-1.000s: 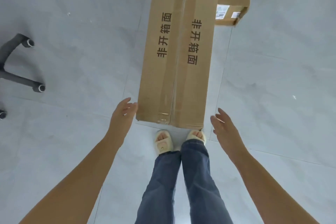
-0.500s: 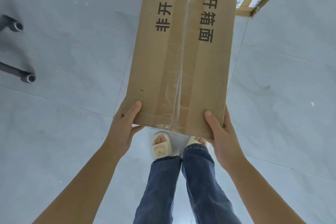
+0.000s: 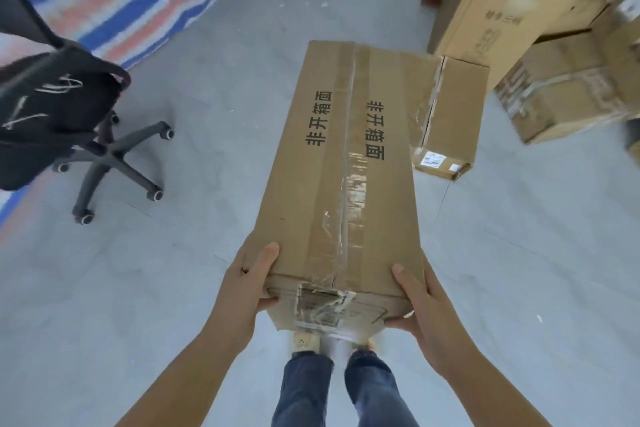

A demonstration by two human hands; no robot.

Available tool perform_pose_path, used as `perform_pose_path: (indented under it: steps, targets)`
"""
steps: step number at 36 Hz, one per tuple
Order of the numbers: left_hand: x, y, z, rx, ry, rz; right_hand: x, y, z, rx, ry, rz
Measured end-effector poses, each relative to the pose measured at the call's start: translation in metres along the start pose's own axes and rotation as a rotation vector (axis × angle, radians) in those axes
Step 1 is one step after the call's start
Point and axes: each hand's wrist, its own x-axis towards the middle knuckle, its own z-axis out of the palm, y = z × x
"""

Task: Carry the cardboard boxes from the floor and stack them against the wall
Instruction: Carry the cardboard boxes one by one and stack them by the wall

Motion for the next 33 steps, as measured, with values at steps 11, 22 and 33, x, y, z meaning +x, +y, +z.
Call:
perform_pose_path:
  steps: [11, 22, 33]
  targets:
    - [-0.134, -0.038, -0.023, -0.338, 0.294, 0.05, -0.066, -0.05, 0.003, -0.346, -0.375, -0.091]
    - [-0.256, -0.118, -0.045, -0.691, 0.659, 0.072, -0.13, -0.027, 0.048, -0.655, -0.746, -0.071]
    - [-0.389, -0.23, -0.082, -0.919, 0.995, 0.107, -0.239, 0.068, 0.096, -0.916, -1.037, -0.094]
